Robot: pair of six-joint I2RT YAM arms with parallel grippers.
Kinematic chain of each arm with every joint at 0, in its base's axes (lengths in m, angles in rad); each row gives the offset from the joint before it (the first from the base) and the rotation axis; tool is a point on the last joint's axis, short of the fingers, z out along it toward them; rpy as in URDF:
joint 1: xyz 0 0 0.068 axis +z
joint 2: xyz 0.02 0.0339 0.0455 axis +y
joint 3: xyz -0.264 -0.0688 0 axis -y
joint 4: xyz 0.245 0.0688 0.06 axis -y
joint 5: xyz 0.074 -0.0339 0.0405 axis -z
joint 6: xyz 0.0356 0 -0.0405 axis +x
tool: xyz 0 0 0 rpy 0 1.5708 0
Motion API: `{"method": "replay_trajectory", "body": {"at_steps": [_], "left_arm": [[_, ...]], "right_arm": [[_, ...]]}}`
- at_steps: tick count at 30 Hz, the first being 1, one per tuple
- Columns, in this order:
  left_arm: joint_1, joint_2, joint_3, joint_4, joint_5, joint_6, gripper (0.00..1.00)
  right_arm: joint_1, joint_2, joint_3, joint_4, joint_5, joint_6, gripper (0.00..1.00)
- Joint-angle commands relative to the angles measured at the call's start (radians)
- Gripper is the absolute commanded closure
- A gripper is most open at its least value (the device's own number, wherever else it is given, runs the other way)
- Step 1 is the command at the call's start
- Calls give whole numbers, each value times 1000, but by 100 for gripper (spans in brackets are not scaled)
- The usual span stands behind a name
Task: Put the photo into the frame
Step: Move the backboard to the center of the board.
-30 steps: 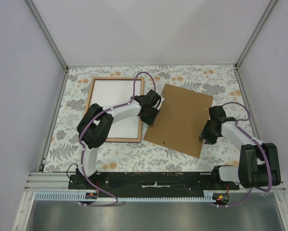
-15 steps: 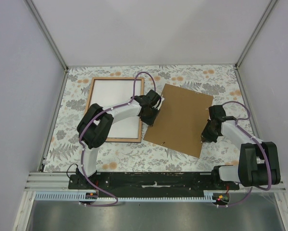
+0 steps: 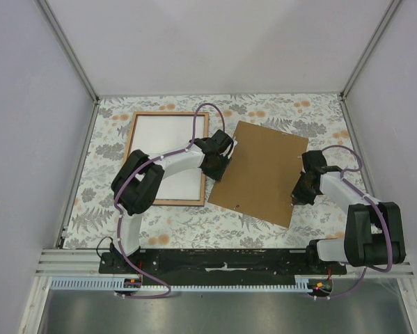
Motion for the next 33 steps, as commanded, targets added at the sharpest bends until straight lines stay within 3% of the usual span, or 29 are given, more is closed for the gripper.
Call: {"method": "replay_trajectory", "body": {"at_steps": [1,24,33], "left_arm": [[12,-3,-34,-31,-122,15,64],[19,18,6,-43,-122,3,66],[21,-10,117,-186,-222,-369,63]], "right_arm": [[-24,15,31,11,67,-25,100],[-46,12,31,14,44,-41,100],[-46,12,29,18,45,-41,100]]}}
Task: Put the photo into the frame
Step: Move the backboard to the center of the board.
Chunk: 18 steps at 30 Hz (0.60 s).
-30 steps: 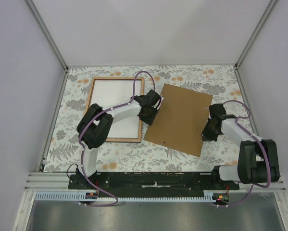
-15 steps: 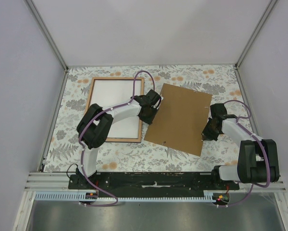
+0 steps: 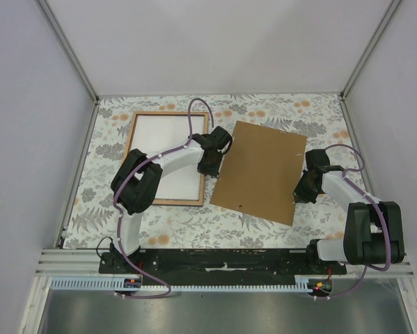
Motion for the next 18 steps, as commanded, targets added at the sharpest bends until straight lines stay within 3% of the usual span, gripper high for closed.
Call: {"method": "replay_trajectory", "body": {"at_steps": [1,6,12,18], "left_arm": [[12,-16,77,-82,-72,-275,62],[8,-16,74,-44,-25,-497,60],[-11,32,81,-32,-17,-613,62],[-17,-45,-34,10,-61,-787,62]], "right_arm": [[-8,-1,21,-5,52,-24,100],[-8,-4,20,-4,47,-24,100],[-7,-10,18,-2,44,-25,100],[-8,-13,15,1,39,-29,100]]}}
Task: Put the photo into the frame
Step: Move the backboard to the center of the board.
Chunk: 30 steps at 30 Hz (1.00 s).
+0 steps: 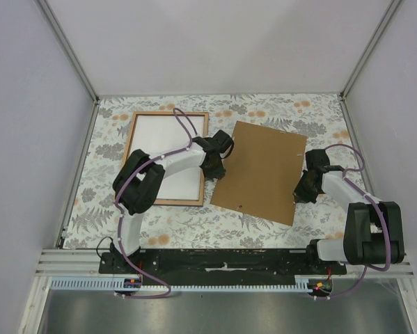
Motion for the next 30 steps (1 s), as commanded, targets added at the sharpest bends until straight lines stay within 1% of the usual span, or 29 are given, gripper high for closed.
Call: {"method": "replay_trajectory", "body": {"at_steps": [1,5,13,19,25,30], "left_arm": [[-5,-69,-67,31,-50,-235,61],[-19,-81,-86,33,-84,-370,61],[-27,-60,-46,36,-136,-499,62],[-25,-52,-31,5,-179,-572,63],[-27,-14,-1,-39,-184,-609,66],[-27,-14,3,-67,-200,-642,67]], "right_arm": [[-6,-13,15,1,31,-19,100],[-6,-14,15,2,30,-21,100],[-6,-15,13,7,20,-29,100],[-4,-13,11,15,10,-33,100],[-6,-13,10,15,2,-38,100],[-6,-8,8,21,-3,-41,100]]}}
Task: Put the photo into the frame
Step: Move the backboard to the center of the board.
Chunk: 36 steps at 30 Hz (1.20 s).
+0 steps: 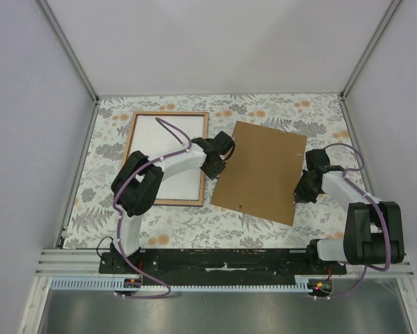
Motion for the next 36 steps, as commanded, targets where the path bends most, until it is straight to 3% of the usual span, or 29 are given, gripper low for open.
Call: {"method": "replay_trajectory", "body": {"at_steps": [1,25,30,34,36], "left_arm": [[-3,19,35,-54,-63,-88,67],[-20,91,90,-129,-44,-186,71],[-27,97,90,-137,-47,-195,83],[-29,86,92,-143,-62,-191,98],[-30,82,93,-146,-68,-186,98]], "right_arm": [[-5,-8,8,18,3,-17,100],[-5,-27,2,29,-21,-31,100],[-4,-38,-1,30,-21,-32,100],[-5,-45,-2,30,-21,-32,100],[-5,-51,-2,32,-21,-34,100]]}}
